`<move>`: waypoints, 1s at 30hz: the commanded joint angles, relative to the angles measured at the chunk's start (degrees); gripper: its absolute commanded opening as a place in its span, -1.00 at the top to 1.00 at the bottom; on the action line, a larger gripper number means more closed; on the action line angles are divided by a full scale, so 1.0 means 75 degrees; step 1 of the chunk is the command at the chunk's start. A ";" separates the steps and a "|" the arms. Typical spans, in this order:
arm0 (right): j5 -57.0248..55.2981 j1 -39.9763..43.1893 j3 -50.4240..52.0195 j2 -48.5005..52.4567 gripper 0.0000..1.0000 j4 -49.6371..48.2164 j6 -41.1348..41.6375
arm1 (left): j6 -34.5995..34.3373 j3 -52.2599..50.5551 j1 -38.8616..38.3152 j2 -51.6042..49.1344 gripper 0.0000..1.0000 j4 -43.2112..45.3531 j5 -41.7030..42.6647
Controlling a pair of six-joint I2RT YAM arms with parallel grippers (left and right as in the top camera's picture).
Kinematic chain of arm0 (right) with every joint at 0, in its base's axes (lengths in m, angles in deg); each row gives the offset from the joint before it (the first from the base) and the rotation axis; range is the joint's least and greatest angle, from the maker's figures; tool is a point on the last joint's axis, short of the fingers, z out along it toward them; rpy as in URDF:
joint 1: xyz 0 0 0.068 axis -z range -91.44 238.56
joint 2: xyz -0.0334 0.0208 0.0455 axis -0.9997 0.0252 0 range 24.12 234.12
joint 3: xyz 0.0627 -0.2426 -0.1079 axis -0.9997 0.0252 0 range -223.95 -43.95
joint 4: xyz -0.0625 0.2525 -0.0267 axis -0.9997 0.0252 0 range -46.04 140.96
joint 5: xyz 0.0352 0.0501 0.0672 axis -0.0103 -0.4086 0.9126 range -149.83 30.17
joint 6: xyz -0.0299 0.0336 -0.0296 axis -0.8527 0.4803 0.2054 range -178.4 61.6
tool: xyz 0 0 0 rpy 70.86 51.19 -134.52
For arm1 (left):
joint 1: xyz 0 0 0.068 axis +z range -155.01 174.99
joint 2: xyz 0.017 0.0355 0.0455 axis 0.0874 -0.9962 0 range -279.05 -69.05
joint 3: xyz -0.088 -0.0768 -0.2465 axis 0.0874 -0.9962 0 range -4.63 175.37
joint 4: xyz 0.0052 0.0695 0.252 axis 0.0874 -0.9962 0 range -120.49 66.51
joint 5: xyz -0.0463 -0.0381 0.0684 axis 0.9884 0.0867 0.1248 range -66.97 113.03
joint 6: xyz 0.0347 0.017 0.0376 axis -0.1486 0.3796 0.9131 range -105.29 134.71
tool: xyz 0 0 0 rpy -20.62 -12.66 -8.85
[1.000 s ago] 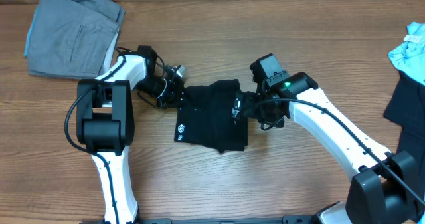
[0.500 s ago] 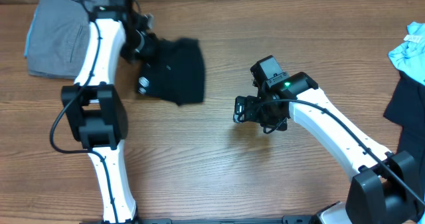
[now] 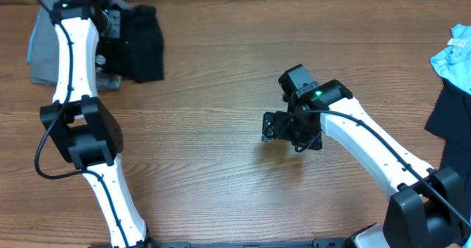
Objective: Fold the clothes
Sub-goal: 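Carry the shirt left and place it on the grey trousers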
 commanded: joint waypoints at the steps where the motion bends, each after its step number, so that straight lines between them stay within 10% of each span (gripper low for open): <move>1: 0.0000 0.0032 -0.0093 -0.0026 -1.00 0.0096 -0.0032 | 0.0522 0.0711 0.0140 0.0000 0.92 0.0181 -0.0761; 30: -0.0283 0.0032 -0.0093 -0.0026 -1.00 0.0259 -0.0020 | 0.0254 0.2113 0.1236 -0.0629 0.92 -0.0405 0.0221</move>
